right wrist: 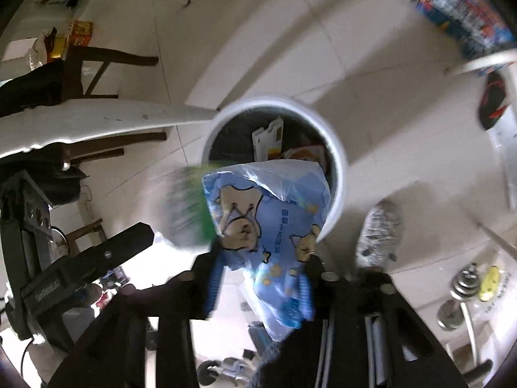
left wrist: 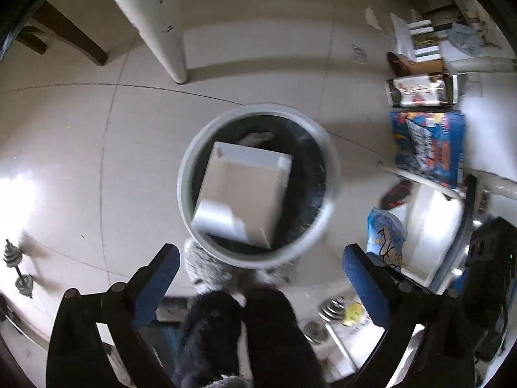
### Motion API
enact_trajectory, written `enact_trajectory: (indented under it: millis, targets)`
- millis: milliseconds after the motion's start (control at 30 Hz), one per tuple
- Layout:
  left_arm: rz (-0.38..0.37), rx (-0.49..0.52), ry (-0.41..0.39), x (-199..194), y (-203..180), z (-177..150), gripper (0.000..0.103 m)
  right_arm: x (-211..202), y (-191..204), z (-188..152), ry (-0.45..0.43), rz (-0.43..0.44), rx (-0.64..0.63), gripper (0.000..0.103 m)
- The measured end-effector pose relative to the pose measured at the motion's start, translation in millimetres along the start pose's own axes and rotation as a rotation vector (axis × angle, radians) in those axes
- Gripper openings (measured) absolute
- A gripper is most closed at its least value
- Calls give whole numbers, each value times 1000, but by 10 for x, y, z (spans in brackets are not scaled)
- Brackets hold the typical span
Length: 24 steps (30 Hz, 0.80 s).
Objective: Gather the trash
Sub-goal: 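Carry both items over the white bin and open both tools to drop them, then move both tools back up toward the table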
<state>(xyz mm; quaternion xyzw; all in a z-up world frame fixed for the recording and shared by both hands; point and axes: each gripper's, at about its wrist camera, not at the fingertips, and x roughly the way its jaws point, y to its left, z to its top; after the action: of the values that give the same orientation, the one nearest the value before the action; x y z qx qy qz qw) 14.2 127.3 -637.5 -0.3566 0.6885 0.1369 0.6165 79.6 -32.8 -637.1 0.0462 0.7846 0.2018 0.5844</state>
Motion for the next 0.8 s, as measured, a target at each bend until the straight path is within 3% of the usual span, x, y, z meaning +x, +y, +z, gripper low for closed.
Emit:
enact_trajectory:
  millis: [100, 167, 233, 433, 567, 800]
  targets:
    - [77, -6, -67, 55, 131, -39, 103, 320, -87, 78, 15, -19, -19, 76]
    - [151, 9, -107, 35, 201, -76, 103, 473, -132, 83, 19, -59, -32, 101]
    - [219, 31, -135, 25, 239, -123, 103, 533, -128, 80, 6, -94, -46, 102]
    - [247, 27, -128, -95, 338, -258, 103, 492, -70, 27, -9, -200, -116, 102]
    - [269, 40, -128, -199, 261, -339, 103, 336, 62, -47, -41, -322, -192, 102]
    - [273, 70, -138, -506, 45, -531, 103, 9, 190, -169, -79, -405, -242, 102]
